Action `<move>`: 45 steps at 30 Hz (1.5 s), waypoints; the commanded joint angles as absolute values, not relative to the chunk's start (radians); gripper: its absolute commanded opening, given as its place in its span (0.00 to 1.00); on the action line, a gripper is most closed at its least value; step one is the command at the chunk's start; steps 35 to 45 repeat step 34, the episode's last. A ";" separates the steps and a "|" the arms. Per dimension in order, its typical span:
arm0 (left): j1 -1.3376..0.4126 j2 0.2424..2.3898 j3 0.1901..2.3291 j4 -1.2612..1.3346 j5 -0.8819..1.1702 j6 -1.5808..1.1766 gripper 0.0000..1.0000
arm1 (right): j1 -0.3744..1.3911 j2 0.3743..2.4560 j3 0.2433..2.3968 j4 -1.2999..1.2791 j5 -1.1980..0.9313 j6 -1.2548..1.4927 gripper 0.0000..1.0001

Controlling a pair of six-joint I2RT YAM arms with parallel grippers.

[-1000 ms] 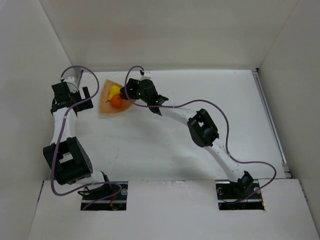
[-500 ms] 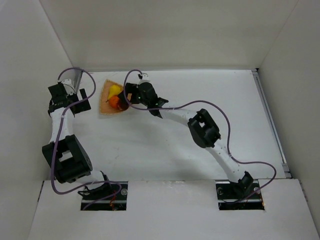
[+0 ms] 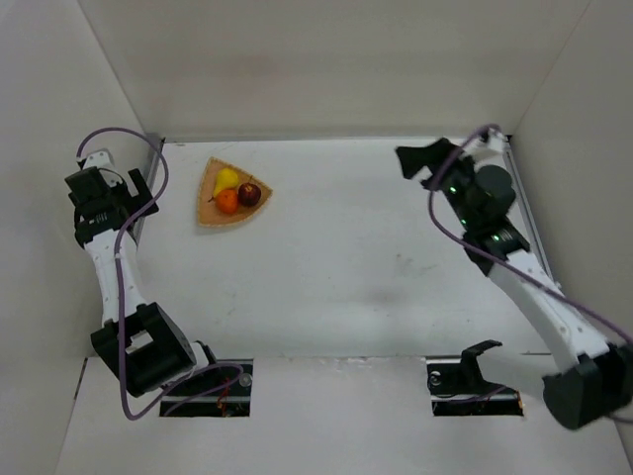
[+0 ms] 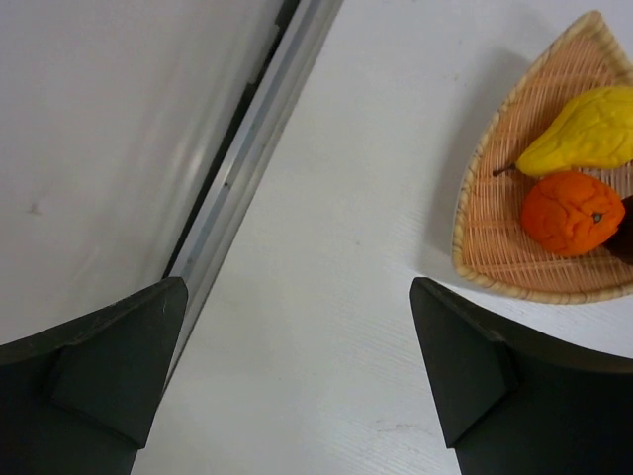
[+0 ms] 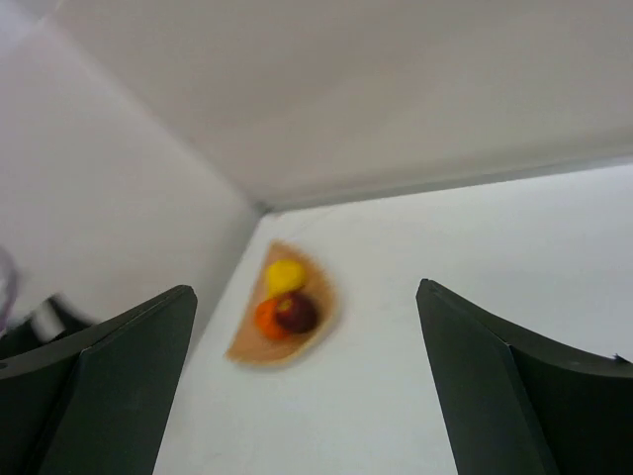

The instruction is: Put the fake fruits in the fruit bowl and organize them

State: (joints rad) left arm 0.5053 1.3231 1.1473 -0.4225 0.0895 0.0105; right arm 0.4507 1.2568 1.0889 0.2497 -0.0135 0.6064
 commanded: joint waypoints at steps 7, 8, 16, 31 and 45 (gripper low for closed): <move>0.527 1.275 1.198 -0.396 0.101 -0.015 1.00 | -0.085 0.649 0.618 -0.357 0.016 0.565 1.00; 0.516 1.272 1.203 -0.397 0.101 -0.017 1.00 | -0.141 0.609 0.597 -0.383 -0.014 0.555 1.00; 0.443 1.232 1.189 -0.407 0.101 -0.012 1.00 | -0.177 0.564 0.554 -0.408 -0.114 0.554 1.00; 0.438 1.180 1.147 -0.413 0.083 -0.002 1.00 | -0.148 0.552 0.541 -0.405 -0.095 0.551 1.00; 0.438 1.174 1.158 -0.410 0.083 -0.012 1.00 | -0.148 0.552 0.541 -0.405 -0.095 0.551 1.00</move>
